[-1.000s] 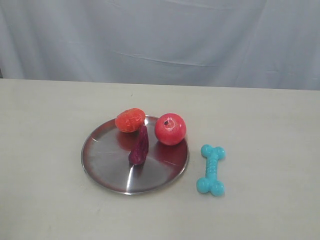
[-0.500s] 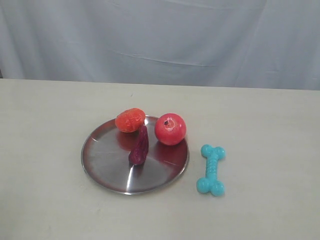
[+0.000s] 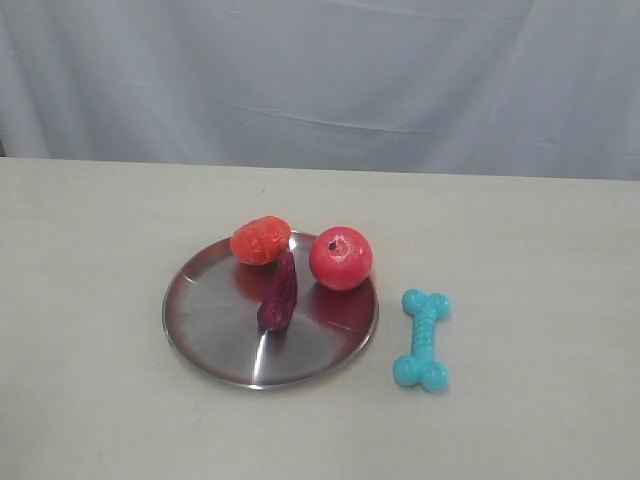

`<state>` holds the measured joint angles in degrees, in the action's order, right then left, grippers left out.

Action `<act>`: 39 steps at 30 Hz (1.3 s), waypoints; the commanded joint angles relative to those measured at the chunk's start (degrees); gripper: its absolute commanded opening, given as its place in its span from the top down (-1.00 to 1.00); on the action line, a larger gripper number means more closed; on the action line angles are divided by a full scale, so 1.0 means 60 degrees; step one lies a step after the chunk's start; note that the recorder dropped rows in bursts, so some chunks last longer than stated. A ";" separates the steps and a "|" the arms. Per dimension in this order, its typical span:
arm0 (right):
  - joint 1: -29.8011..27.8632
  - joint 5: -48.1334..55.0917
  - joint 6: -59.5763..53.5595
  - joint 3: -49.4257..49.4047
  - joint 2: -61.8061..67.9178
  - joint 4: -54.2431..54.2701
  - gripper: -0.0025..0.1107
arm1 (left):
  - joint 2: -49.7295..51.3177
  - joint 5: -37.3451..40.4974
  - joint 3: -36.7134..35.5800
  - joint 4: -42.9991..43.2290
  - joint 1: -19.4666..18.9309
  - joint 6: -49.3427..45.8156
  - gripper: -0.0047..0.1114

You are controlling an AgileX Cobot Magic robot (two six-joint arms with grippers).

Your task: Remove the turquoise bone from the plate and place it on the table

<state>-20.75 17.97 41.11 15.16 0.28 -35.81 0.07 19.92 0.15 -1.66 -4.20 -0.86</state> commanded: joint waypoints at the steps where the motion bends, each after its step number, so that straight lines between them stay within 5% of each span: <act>1: -0.0047 -0.0438 -0.0004 -0.0876 -0.0047 -0.0031 0.96 | -0.0012 -0.0051 -0.0024 -0.0022 -0.0043 0.0040 0.92; 11: -0.0047 -0.1546 -0.0004 -0.2484 -0.0047 -0.0031 0.96 | -0.0012 -0.0051 -0.0024 -0.0022 -0.0043 0.0040 0.92; 32: -0.0030 -0.1314 -0.0145 -0.2527 -0.0047 0.0023 0.96 | -0.0012 -0.0051 -0.0024 -0.0038 -0.0043 0.0040 0.92; 39: -0.0030 -0.1251 -0.5656 -0.2527 -0.0047 0.4472 0.96 | -0.0012 -0.0051 -0.0024 -0.0038 -0.0043 0.0040 0.92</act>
<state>-20.75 10.92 20.84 0.17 0.28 -19.48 0.07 19.92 0.15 -1.66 -4.20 -0.86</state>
